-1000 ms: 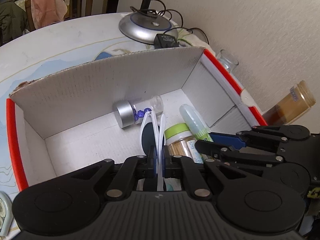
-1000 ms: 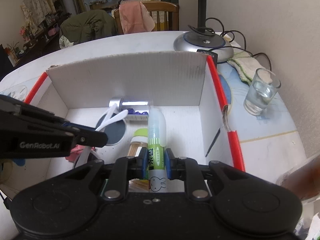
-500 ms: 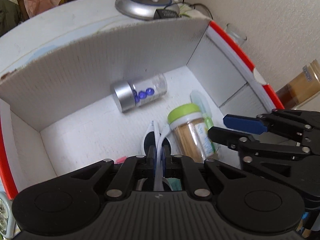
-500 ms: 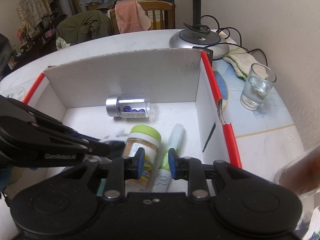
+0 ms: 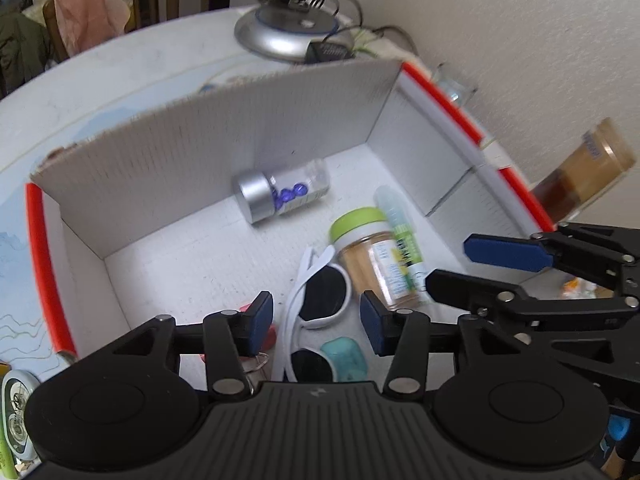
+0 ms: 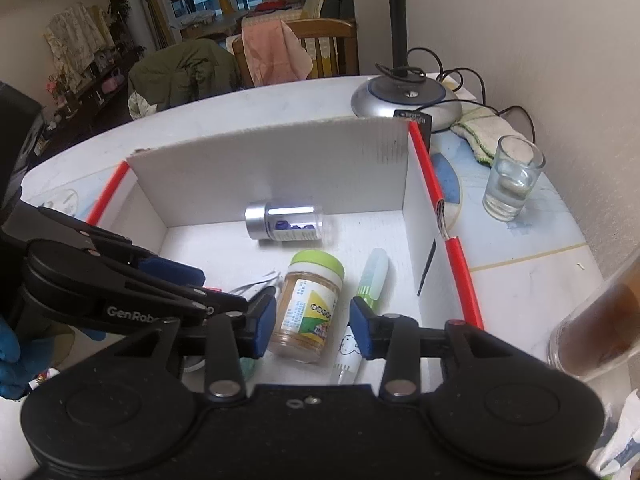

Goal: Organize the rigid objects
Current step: 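Lower the sunglasses into the shoebox and open the left tool while the right tool releases the glue stick, then withdraw both tools from the shoebox back toward the pile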

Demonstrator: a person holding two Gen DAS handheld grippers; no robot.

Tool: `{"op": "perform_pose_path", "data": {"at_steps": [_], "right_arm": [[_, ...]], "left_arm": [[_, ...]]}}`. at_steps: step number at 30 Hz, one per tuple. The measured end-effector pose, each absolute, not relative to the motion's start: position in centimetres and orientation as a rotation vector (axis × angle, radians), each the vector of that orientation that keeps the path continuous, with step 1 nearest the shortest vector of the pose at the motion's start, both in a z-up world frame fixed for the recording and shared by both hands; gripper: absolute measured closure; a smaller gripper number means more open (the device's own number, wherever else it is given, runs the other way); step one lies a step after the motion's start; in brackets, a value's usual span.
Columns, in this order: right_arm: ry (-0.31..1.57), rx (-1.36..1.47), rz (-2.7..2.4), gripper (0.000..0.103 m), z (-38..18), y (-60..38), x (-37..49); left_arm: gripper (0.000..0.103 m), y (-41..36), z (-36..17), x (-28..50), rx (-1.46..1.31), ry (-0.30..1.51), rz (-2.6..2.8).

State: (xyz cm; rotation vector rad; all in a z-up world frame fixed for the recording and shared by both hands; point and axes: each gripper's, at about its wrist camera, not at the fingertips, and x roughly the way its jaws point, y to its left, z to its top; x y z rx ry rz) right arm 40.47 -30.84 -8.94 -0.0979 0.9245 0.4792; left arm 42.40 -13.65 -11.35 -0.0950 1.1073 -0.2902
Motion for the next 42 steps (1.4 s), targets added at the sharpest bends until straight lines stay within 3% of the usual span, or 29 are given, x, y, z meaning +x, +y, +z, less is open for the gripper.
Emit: {"op": "perform_pose_path", "data": {"at_steps": [16, 18, 24, 33, 42], "right_arm": [[0.827, -0.09, 0.505, 0.049, -4.6, -30.4, 36.8], [0.815, -0.085, 0.509, 0.045, -4.0, -30.3, 36.3], [0.776, -0.069, 0.522, 0.038, -2.3, -30.1, 34.7], [0.737, -0.042, 0.548, 0.022, -0.7, -28.6, 31.9], [0.717, -0.007, 0.581, 0.011, -0.6, -25.2, 28.9]], "left_arm": [[0.055, -12.2, -5.7, 37.0, -0.072, 0.913, -0.287], [0.046, -11.8, -5.0, 36.1, -0.072, 0.892, -0.284], [0.043, -10.0, -3.1, 33.5, -0.094, 0.835, -0.27], [0.024, -6.2, -1.4, 29.6, -0.126, 0.777, -0.221], [0.018, -0.9, -0.7, 25.4, -0.156, 0.746, -0.144]]}}
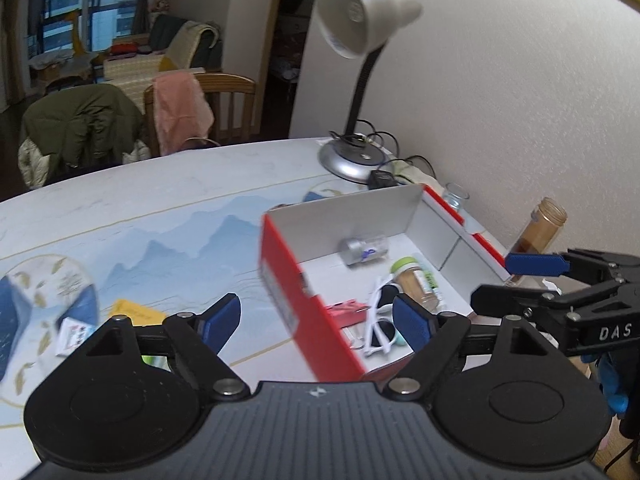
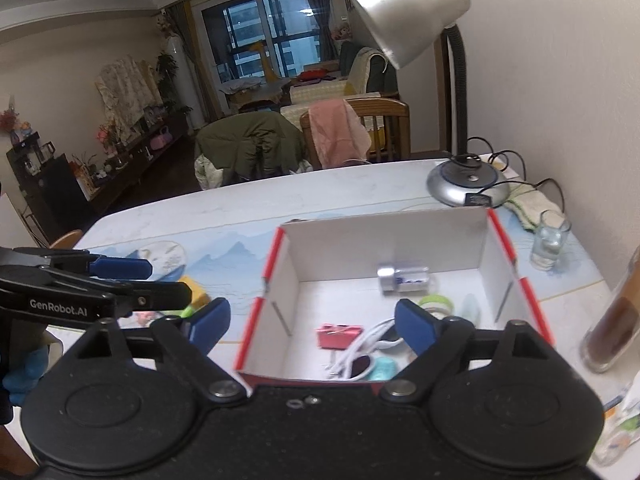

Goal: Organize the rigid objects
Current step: 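Withdraw both tools from the shoebox back toward the pile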

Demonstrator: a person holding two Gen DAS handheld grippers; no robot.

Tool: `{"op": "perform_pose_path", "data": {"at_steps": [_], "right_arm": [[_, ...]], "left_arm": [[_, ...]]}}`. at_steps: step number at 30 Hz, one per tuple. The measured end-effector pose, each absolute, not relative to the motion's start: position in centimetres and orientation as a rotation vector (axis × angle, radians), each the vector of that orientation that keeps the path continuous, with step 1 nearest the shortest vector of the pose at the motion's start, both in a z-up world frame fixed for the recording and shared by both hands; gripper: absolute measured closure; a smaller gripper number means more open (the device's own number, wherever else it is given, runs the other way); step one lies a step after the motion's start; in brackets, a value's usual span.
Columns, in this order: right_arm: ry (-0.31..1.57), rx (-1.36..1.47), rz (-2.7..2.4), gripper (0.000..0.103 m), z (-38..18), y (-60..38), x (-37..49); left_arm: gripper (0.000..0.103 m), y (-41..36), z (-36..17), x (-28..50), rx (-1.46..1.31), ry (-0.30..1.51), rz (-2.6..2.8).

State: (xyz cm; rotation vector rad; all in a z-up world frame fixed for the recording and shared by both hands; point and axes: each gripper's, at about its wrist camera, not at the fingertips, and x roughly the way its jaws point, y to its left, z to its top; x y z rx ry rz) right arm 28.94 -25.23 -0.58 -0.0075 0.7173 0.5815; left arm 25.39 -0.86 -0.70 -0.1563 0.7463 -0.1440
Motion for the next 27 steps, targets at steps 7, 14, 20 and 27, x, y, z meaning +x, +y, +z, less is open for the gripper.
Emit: {"op": "perform_pose_path", "data": {"at_steps": [7, 14, 20, 27], "right_arm": [[0.743, -0.008, 0.61, 0.01, -1.0, -21.4, 26.7], [0.781, -0.028, 0.632, 0.01, -2.2, -17.4, 25.1], [0.817, -0.053, 0.637, 0.01, -3.5, -14.1, 23.7], [0.847, -0.085, 0.651, 0.01, -5.1, -10.4, 22.1]], "left_arm": [[0.004, 4.5, -0.4, 23.1, -0.198, 0.714, -0.108], [0.0, 9.4, -1.0, 21.5, -0.211, 0.697, -0.088], [0.0, 13.0, -3.4, 20.9, -0.215, 0.726, -0.068], [0.0, 15.9, -7.1, 20.3, -0.208, 0.755, -0.047]]}}
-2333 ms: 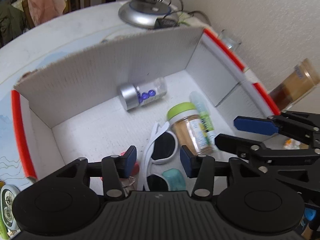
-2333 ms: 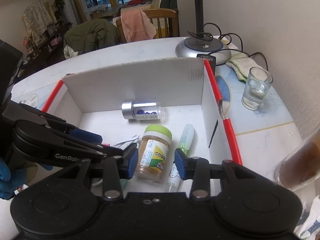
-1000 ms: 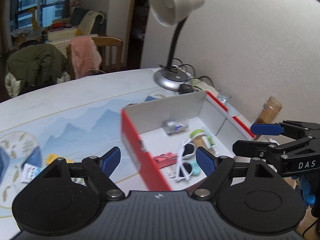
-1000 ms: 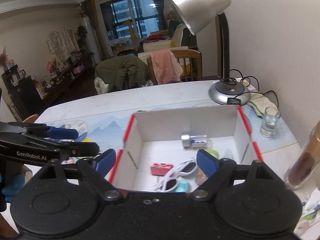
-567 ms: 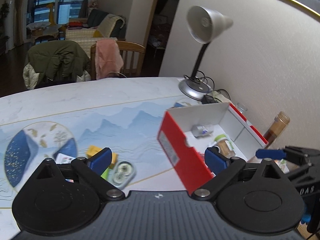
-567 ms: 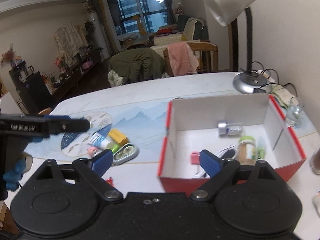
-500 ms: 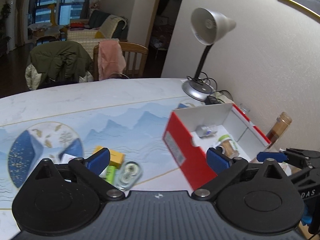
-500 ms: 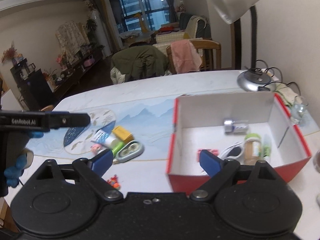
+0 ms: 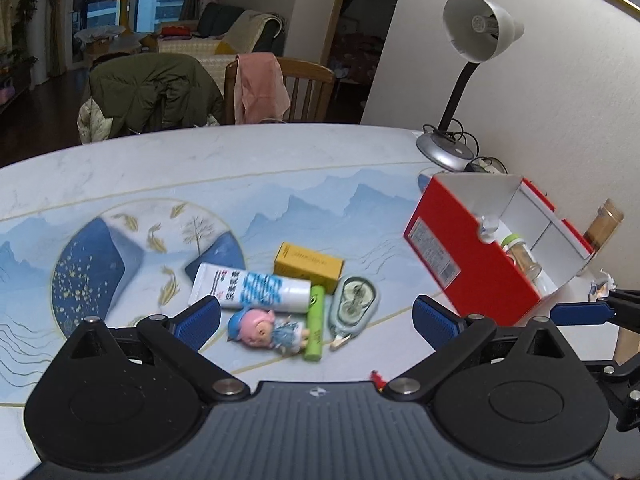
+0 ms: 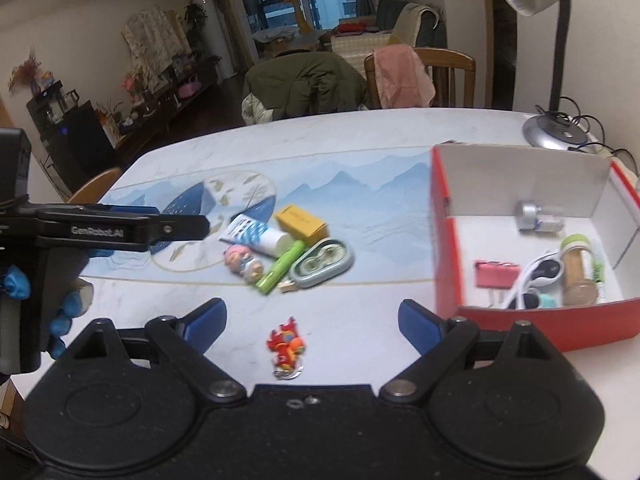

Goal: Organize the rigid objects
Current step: 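Withdraw both tools from the shoebox back toward the pile, then lower the left tool over the pink-haired doll while the right tool reaches the red dragon keychain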

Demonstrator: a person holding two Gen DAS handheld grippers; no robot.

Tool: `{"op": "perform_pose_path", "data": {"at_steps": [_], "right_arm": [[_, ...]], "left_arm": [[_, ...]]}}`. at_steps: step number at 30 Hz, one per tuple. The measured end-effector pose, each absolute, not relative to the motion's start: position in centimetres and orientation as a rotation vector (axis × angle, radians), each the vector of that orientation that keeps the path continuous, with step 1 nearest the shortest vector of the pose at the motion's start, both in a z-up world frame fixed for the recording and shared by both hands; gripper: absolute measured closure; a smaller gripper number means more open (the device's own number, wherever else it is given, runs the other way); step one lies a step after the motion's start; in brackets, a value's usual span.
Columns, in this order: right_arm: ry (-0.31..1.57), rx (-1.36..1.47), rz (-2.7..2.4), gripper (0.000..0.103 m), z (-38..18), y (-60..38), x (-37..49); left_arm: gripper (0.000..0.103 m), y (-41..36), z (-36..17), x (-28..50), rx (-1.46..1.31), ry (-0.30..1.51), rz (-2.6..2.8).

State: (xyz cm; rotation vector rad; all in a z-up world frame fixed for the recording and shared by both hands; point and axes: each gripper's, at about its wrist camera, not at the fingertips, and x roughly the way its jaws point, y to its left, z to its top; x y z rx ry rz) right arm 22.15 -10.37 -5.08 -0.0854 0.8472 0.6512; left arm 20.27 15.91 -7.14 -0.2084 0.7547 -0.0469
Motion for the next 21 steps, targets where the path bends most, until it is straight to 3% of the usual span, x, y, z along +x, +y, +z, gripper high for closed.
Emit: {"op": "perform_pose_path", "data": {"at_steps": [18, 21], "right_arm": [[0.919, -0.253, 0.616, 0.01, -10.5, -4.1, 21.5], [0.952, -0.258, 0.621, 0.014, -11.6, -3.5, 22.1]], "left_arm": [[0.0, 17.9, -13.2, 22.1, -0.148, 0.81, -0.141], [0.0, 18.5, -14.3, 23.0, -0.139, 0.822, -0.128]]}}
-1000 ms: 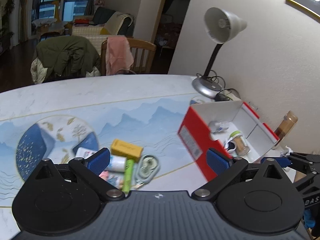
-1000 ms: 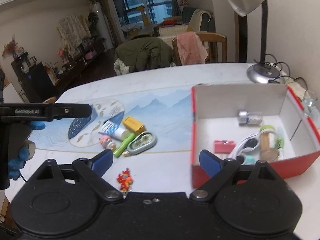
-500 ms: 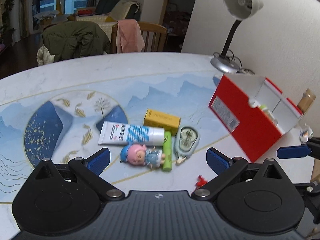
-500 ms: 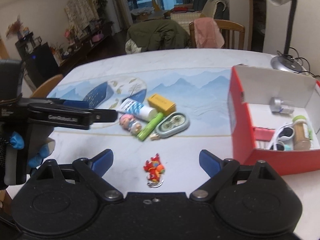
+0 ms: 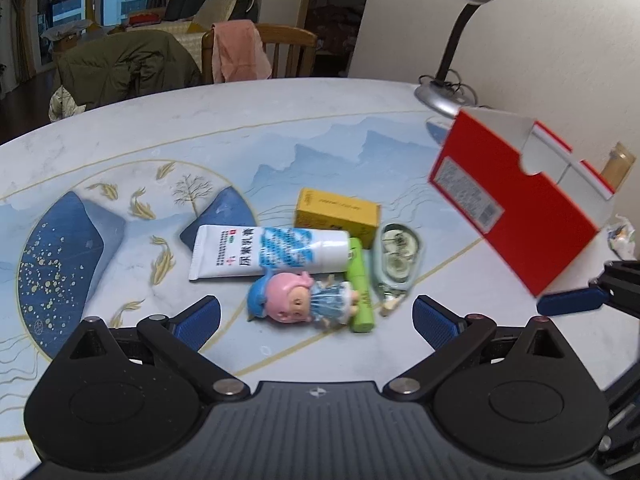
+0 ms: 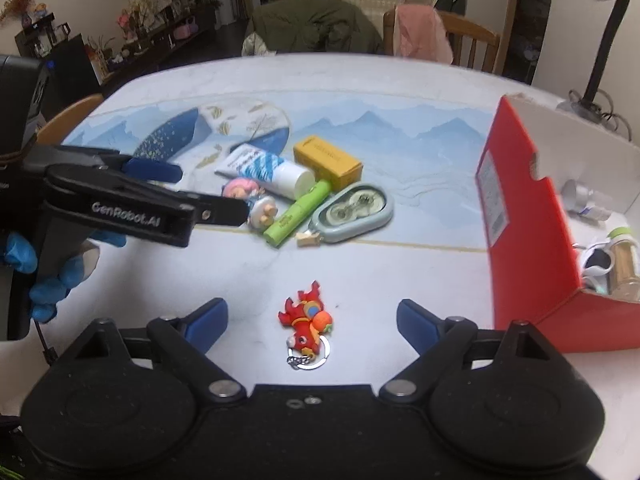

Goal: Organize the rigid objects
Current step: 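Lower the left tool over the pink-haired doll while the right tool reaches the red dragon keychain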

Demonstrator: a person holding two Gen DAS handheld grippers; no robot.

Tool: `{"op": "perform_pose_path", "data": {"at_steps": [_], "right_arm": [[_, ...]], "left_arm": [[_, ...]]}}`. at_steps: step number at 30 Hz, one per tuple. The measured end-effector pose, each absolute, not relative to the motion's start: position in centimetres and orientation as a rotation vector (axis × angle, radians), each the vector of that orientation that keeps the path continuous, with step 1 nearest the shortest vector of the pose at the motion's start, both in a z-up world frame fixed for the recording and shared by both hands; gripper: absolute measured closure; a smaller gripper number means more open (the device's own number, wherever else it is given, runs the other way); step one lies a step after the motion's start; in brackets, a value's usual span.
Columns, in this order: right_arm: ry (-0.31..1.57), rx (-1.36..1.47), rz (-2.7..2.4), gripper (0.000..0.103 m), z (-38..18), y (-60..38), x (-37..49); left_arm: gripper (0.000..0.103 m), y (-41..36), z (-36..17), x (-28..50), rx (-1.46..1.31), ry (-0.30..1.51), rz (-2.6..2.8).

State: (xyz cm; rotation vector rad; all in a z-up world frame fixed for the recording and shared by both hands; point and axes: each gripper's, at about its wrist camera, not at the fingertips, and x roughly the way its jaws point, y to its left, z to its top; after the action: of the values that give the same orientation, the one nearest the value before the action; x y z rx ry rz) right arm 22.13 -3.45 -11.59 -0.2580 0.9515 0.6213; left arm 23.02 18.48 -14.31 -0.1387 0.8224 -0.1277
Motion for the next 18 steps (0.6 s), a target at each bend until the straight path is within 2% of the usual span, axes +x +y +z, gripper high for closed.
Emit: {"op": "perform_pose_path", "data": {"at_steps": [16, 18], "right_arm": [[1.037, -0.302, 0.605, 0.035, -14.9, -1.5, 23.6], [1.045, -0.303, 0.611, 0.041, -15.1, -1.3, 23.7]], "left_arm": [[0.001, 18.9, -17.5, 25.9, -0.118, 0.849, -0.125], [0.007, 19.0, -17.5, 25.9, -0.12, 0.849, -0.132]]}}
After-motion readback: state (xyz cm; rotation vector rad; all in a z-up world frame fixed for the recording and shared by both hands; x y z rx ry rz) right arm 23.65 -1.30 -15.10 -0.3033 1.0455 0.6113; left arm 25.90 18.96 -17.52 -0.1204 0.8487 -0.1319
